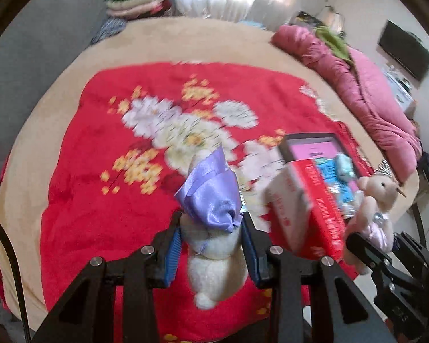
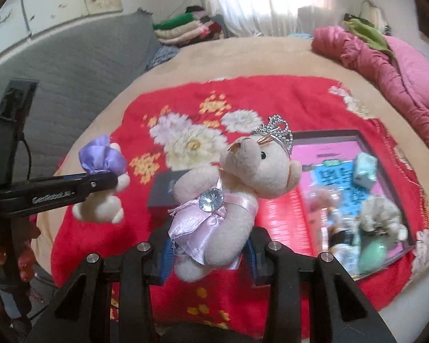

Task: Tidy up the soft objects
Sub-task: 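Grasp the purple-bow teddy bear with the left tool while the right tool grasps the crowned bear, then carry both teddy bears with both tools over the tray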

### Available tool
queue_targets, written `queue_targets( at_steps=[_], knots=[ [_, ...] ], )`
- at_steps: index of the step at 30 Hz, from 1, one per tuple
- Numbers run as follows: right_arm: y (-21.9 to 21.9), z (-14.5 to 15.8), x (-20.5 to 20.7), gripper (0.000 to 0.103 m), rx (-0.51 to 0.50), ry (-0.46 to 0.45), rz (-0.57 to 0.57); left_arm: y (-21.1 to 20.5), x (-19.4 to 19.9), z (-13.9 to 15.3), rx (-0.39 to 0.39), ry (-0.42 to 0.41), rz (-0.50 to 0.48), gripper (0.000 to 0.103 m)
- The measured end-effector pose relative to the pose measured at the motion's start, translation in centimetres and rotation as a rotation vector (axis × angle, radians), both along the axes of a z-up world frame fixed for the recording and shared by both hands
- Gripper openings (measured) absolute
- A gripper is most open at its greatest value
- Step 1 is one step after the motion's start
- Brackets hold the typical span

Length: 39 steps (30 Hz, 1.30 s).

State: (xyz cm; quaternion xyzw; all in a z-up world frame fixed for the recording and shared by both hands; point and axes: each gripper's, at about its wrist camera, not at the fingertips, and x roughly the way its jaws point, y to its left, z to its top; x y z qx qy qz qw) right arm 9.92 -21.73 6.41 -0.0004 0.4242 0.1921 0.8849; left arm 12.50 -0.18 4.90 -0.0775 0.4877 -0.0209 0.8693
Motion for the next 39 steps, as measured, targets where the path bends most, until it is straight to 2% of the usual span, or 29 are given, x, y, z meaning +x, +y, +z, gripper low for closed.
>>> queue_targets(
  at_steps=[4,10,19,24,29,34,39],
  knots=[
    [-3.4,1.8,-0.3,0.040,0.017,-0.025,-0.044,-3.8,0.0,2.1,-0.008,-0.037,-0.064,0.039],
    [-9.1,3.9,-0.1,0.040,0.023,-0.061,-0.123,-9.4,0.3,3.5,-0.008,-0.060,-0.156,0.039],
    [-17.4,5.3,1.3,0.041,-0.028,-0.076,-0.206,-17.0,2.7,2.5,-0.031,-0.022,-0.285,0.039],
    [-19.7,3.0,2.8,0.041,-0.055,-0.008,-0.166,-21.6,5.0,-0.2,-0.019,0.044,-0.356,0.039],
    [-18.5,-0.5,3.8,0.041,-0.108,0.053,-0.075,-24.7,7.6,-3.2,0.011,0.104,-0.386,0.039],
    [-17.6,-4.6,5.0,0.041,-0.142,0.125,-0.028,-25.6,10.3,-5.2,0.030,0.148,-0.382,0.039],
    [-17.6,-7.0,5.8,0.043,-0.142,0.163,-0.018,-26.6,11.5,-6.8,0.041,0.183,-0.398,0.040]
  ],
)
